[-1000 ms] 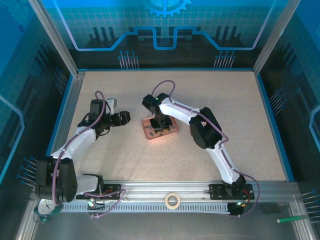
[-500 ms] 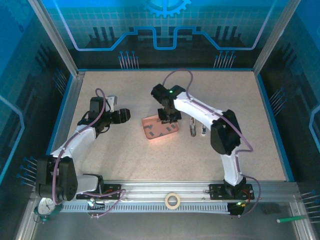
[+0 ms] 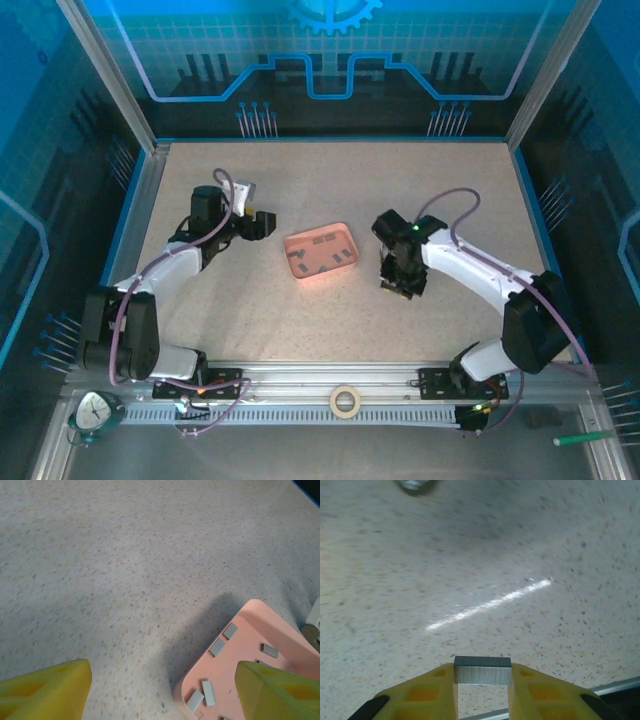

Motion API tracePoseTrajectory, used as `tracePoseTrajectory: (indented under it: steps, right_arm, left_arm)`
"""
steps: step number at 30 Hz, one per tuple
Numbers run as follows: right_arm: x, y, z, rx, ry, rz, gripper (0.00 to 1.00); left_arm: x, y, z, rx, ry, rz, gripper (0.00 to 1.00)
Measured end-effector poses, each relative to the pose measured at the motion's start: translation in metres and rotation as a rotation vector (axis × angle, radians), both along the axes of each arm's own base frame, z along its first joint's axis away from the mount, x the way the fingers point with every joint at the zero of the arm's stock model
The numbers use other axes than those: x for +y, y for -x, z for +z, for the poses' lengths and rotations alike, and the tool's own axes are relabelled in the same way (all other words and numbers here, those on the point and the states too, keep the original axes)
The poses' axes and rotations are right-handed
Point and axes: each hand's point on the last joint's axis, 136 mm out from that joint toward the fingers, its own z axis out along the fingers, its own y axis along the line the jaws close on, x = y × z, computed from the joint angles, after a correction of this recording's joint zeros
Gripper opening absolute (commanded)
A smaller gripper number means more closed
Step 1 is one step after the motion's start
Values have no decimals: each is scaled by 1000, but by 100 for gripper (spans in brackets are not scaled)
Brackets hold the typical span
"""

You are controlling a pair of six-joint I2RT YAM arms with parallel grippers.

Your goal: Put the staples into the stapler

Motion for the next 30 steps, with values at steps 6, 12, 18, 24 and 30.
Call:
tracePoseTrajectory:
  steps: [6, 12, 18, 24, 30]
  right_arm:
    - [-23, 18, -33, 47, -6, -209, 27]
    - [-26, 12, -47, 31, -20, -326, 27]
    - [-19, -1, -61, 23, -29, -379, 28]
    - [-14, -4, -70, 37, -29, -397, 42]
    - [-8, -4, -56, 55, -15, -307, 49]
  left_arm:
    - [-16, -25, 14, -67, -17, -67, 77]
    - [-19, -46, 21, -99, -18, -78, 77]
    - [-22, -59, 18, -104, -16, -80, 77]
    - [-22, -63, 18, -112, -15, -81, 78]
    - [-22, -63, 18, -113, -16, -81, 78]
